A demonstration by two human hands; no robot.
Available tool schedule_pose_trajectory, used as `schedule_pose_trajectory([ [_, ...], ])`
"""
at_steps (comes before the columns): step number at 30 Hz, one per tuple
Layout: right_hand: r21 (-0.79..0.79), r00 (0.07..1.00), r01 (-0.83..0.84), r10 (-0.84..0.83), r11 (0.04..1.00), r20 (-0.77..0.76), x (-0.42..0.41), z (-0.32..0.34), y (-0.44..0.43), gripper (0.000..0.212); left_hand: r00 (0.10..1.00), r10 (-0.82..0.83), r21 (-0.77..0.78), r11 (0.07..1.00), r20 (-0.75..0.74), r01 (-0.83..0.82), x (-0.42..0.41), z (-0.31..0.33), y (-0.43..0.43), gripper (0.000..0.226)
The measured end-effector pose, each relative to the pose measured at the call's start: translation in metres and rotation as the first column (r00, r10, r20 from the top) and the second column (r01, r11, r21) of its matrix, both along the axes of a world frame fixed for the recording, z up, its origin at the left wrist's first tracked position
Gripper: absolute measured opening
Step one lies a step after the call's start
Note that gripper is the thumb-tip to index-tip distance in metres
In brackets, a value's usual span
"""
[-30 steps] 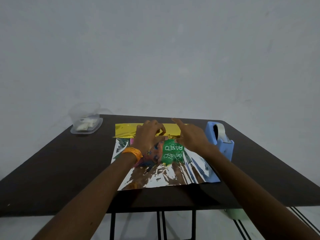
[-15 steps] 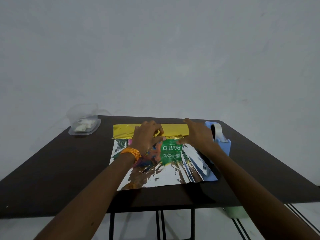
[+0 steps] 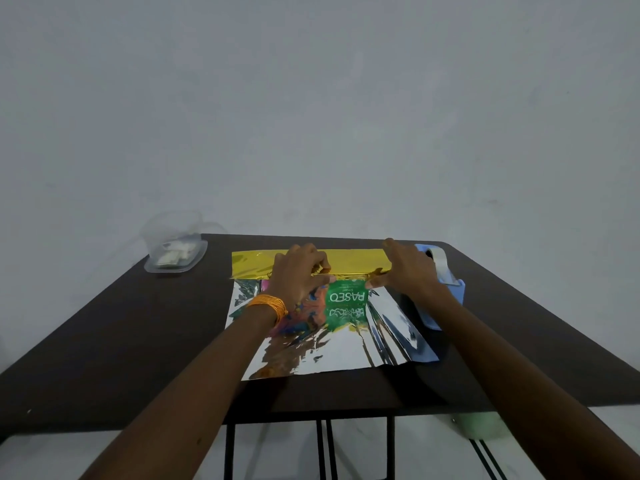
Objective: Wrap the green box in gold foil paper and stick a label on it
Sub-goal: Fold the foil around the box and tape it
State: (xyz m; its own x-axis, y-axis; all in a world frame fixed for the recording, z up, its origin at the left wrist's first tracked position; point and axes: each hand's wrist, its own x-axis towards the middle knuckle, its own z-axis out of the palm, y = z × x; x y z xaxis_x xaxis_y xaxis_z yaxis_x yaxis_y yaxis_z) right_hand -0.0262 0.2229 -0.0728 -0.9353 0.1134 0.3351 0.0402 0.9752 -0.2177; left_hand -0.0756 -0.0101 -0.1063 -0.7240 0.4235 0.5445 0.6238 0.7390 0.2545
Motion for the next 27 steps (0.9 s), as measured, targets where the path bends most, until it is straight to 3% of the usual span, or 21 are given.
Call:
schedule_pose_trajectory([
  [5,0.001,0.999,-0.036,0.036,0.999,-0.041,0.019,0.007,0.004,0.073,1.000,0.004,-0.053,0.999,-0.015,-0.004,0.001,0.004,0.000,0.024],
  [8,-0.071,0.989,-0.002,-0.008,0.998,-0.145,0.041,0.008,0.020,0.058,0.995,0.084,-0.205,0.974,-0.054,-0.094,0.012,0.015,0.009,0.024],
  [10,-0.132,0.969,0.040,-0.071,0.990,-0.236,0.053,0.006,0.039,0.036,0.973,0.154,-0.334,0.920,-0.172,-0.204,0.020,0.018,0.019,0.025],
  [12,-0.227,0.944,0.143,-0.202,0.963,-0.262,0.062,0.006,0.057,0.020,0.942,0.178,-0.361,0.890,-0.285,-0.278,0.031,0.016,0.029,0.035],
  [14,-0.358,0.926,0.217,-0.307,0.908,-0.219,0.071,0.005,0.074,0.028,0.938,0.155,-0.287,0.925,-0.310,-0.248,0.042,0.014,0.045,0.042],
  [17,-0.569,0.943,0.214,-0.319,0.794,-0.091,0.079,0.000,0.091,0.038,0.992,0.016,-0.085,0.996,-0.126,-0.026,0.059,0.015,0.082,0.038],
  [20,-0.836,0.974,0.174,-0.218,0.520,0.067,0.081,-0.003,0.092,0.029,0.989,-0.135,0.098,0.987,0.052,0.130,0.071,0.014,0.124,0.026],
  [22,-0.906,0.982,0.164,-0.152,0.390,0.113,0.078,-0.003,0.089,0.027,0.974,-0.171,0.127,0.980,0.150,0.153,0.076,0.012,0.146,0.029],
  [25,-0.917,0.984,0.159,-0.135,0.365,0.117,0.071,-0.003,0.086,0.018,0.951,-0.197,0.125,0.977,0.237,0.171,0.079,0.011,0.168,0.041],
  [27,-0.919,0.981,0.169,-0.153,0.355,0.121,0.067,-0.002,0.086,0.013,0.946,-0.190,0.113,0.980,0.263,0.165,0.078,0.007,0.176,0.036],
])
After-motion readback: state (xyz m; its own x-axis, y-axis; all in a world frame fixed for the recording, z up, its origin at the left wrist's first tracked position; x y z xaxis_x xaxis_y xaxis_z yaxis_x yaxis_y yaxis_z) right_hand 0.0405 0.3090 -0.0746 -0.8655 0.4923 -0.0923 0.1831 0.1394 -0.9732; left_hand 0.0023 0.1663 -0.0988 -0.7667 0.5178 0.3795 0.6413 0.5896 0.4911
